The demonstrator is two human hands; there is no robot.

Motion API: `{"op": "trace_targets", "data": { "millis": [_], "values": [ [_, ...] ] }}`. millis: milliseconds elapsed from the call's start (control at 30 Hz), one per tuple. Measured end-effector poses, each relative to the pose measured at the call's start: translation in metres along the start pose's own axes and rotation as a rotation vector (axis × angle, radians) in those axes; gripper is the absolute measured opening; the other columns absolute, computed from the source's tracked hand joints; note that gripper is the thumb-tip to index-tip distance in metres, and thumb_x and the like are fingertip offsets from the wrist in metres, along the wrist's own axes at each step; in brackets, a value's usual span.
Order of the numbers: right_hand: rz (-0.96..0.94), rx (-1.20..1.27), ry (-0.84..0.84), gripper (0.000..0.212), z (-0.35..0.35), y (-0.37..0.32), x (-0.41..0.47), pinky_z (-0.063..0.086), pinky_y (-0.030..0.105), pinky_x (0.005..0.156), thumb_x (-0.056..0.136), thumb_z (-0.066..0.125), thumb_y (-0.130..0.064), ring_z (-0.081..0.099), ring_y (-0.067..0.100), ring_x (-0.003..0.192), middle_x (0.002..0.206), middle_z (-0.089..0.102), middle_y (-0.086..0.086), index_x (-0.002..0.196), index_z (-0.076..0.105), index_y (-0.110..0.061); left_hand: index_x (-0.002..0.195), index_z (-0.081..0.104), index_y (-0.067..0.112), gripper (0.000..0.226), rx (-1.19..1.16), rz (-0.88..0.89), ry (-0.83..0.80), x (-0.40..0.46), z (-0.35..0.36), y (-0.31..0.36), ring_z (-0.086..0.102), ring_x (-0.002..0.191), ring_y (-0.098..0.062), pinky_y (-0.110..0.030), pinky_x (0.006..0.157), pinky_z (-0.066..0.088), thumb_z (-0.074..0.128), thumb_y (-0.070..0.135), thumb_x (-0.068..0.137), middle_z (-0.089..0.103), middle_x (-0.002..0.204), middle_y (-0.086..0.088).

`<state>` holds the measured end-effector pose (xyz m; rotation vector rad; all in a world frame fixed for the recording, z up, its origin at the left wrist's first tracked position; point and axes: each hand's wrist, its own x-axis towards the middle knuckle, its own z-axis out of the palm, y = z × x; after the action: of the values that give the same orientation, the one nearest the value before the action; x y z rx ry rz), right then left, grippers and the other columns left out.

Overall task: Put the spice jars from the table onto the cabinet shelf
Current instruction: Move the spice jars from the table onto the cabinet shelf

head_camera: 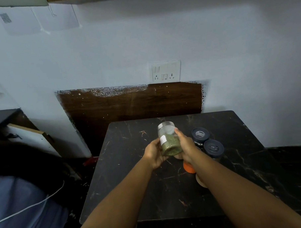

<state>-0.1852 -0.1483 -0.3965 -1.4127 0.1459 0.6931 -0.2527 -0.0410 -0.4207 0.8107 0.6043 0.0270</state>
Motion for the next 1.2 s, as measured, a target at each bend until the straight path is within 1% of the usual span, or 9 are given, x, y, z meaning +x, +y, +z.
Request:
{"op": "trace_targets", "data": {
  "millis": [133,200,300,400,567,700,900,1033,1200],
  "values": [
    [-0.015,-0.091,0.027,0.033,-0.001,0.003,0.002,0.057,0.047,0.083,0.101,0.044,-0.040,0.066,0.029,0.096,0.112,0.065,0.013,0.121,0.055,-0.016,0.128,0.054,0.013,0.039,0.075,0.040,0.146,0.003,-0.005,-0.002,0.067,0.102,-0.031,-0.044,0.076,0.060,0.050,0.038,0.098,0.065,0.118,-0.017],
    [0.025,-0.073,0.018,0.036,0.000,0.006,0.001,0.055,0.046,0.090,0.102,0.039,-0.042,0.066,0.028,0.099,0.112,0.067,0.011,0.121,0.056,-0.017,0.129,0.052,0.014,0.050,0.088,0.052,0.159,0.003,-0.004,-0.003,0.069,0.099,-0.029,-0.038,0.068,0.059,0.058,0.047,0.092,0.067,0.117,-0.016],
    [0.052,-0.065,-0.009,0.043,0.001,0.009,0.002,0.055,0.045,0.092,0.098,0.044,-0.050,0.071,0.026,0.096,0.106,0.072,0.011,0.115,0.060,-0.015,0.130,0.048,0.012,0.049,0.049,0.068,0.129,0.002,0.002,0.002,0.069,0.100,-0.032,-0.045,0.072,0.059,0.053,0.046,0.095,0.066,0.118,-0.018],
    [-0.012,-0.098,-0.014,0.035,0.003,0.006,-0.001,0.056,0.045,0.088,0.102,0.042,-0.035,0.069,0.026,0.097,0.109,0.070,0.012,0.122,0.059,-0.012,0.129,0.049,0.012,0.042,0.039,0.079,0.113,0.000,0.007,0.004,0.066,0.100,-0.035,-0.057,0.081,0.055,0.038,0.042,0.102,0.065,0.114,-0.018],
    [-0.052,-0.162,-0.015,0.031,-0.003,0.000,0.001,0.046,0.024,0.056,0.106,0.033,-0.020,0.061,0.015,0.082,0.116,0.061,0.012,0.130,0.050,-0.009,0.126,0.050,0.019,0.038,0.056,0.136,0.120,-0.003,0.004,0.005,0.066,0.104,-0.035,-0.052,0.073,0.059,0.041,0.046,0.100,0.064,0.119,-0.016],
    [-0.029,-0.138,-0.058,0.035,-0.001,0.001,0.003,0.049,0.026,0.059,0.106,0.035,-0.025,0.064,0.017,0.084,0.110,0.064,0.011,0.131,0.051,-0.007,0.118,0.054,0.023,0.024,0.056,0.146,0.139,-0.004,-0.001,0.013,0.064,0.105,-0.037,-0.063,0.083,0.052,0.035,0.032,0.105,0.064,0.117,-0.014],
    [-0.021,-0.148,-0.109,0.038,0.006,-0.004,0.002,0.051,0.027,0.062,0.105,0.037,-0.033,0.066,0.018,0.090,0.117,0.065,0.012,0.130,0.054,-0.010,0.119,0.052,0.021,0.020,0.075,0.168,0.187,-0.007,0.000,0.023,0.066,0.090,-0.030,-0.046,0.057,0.058,0.040,0.027,0.104,0.065,0.108,-0.010],
    [-0.093,-0.298,-0.231,0.046,0.015,-0.015,0.001,0.051,0.032,0.079,0.093,0.050,-0.054,0.063,0.017,0.103,0.118,0.065,0.003,0.124,0.055,-0.020,0.119,0.053,0.017,0.022,0.140,0.189,0.204,0.000,0.007,0.041,0.066,0.097,-0.031,-0.044,0.063,0.058,0.046,0.029,0.102,0.064,0.116,-0.014],
    [-0.261,-0.494,-0.185,0.076,0.040,-0.058,0.017,0.053,0.040,0.090,0.068,0.080,-0.047,0.062,0.020,0.106,0.121,0.062,0.003,0.131,0.045,-0.022,0.114,0.062,0.008,0.031,0.233,0.279,0.277,0.013,0.045,0.100,0.065,0.095,-0.029,-0.045,0.080,0.058,0.045,0.030,0.101,0.066,0.109,-0.016]
  ]
}}
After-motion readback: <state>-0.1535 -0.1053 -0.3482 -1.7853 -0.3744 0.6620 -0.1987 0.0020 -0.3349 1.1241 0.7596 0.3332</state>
